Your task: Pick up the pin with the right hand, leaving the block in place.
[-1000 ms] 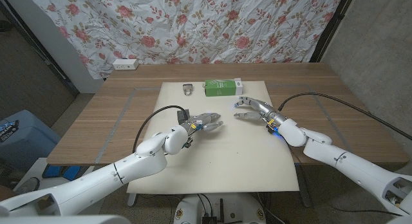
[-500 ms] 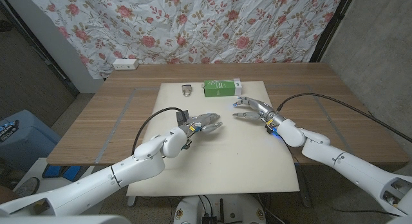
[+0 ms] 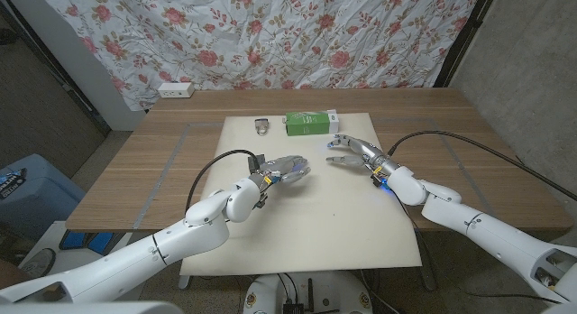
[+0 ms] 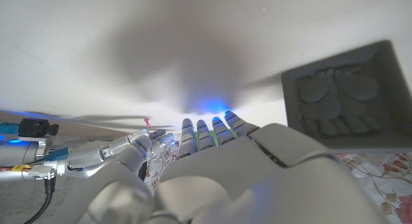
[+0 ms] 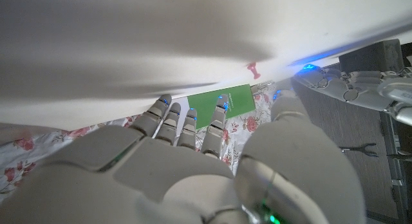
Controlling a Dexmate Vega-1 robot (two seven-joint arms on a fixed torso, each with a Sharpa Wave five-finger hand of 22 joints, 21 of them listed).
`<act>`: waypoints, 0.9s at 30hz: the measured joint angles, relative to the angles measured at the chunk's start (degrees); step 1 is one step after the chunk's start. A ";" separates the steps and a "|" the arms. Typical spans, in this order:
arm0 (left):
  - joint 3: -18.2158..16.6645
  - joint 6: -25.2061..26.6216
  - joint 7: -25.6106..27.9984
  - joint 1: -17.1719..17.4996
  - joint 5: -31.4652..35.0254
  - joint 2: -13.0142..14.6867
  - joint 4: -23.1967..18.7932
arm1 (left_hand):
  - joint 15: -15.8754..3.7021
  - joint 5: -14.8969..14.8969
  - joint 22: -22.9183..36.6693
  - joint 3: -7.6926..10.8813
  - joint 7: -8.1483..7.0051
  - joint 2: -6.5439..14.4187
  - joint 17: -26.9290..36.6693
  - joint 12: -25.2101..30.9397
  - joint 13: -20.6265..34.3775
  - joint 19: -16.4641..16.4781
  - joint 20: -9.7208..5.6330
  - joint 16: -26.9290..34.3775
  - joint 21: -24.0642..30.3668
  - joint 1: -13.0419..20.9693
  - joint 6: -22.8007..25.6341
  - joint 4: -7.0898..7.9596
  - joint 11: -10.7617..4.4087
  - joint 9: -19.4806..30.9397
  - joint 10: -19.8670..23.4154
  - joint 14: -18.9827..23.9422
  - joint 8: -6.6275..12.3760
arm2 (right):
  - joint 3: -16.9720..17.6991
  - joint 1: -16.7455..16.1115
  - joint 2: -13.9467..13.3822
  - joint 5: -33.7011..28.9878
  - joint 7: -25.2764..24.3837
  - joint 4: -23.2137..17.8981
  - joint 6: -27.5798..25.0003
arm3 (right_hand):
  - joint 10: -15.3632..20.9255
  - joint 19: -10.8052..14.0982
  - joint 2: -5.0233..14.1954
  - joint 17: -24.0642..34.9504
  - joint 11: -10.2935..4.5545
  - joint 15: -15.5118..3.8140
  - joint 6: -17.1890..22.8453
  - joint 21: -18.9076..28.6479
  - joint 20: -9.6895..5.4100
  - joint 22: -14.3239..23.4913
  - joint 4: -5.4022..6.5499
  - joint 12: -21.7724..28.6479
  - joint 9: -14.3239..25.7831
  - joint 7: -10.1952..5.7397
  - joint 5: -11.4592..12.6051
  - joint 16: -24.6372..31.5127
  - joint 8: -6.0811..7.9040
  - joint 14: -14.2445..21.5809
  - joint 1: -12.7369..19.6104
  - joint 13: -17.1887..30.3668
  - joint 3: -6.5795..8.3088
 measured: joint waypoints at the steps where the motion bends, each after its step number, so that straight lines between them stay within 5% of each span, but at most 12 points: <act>1: -0.06 -0.05 0.09 0.04 0.01 -0.01 -0.02 | 0.00 0.00 0.00 0.00 0.01 0.00 0.00 0.00 0.00 0.00 0.00 0.00 0.00 0.00 0.01 0.00 0.00 0.00 0.00 0.00 0.00 | 0.05 -0.06 -0.04 0.01 -0.03 -0.11 -0.09 | 0.00 0.00 0.00 0.00 0.00 0.00 0.00 0.00 0.00 0.00 0.00 0.00 0.00 0.00 0.00 0.00 0.00 0.00 0.00 0.00 0.00; 27: -4.67 -3.38 5.93 3.70 -1.97 0.39 -1.58 | -0.21 0.00 -0.25 0.80 -0.21 0.00 -0.01 -0.02 0.00 1.45 0.22 0.38 0.00 0.00 0.84 -0.02 -0.12 -0.01 0.52 0.61 0.00 | 1.99 -2.30 -0.76 0.93 -1.62 -4.54 -3.49 | 0.01 -0.41 1.29 0.17 0.00 0.00 -0.72 0.23 -0.41 -0.01 0.40 0.22 -0.27 0.72 0.00 0.00 -0.86 0.00 -1.28 -0.01 -0.39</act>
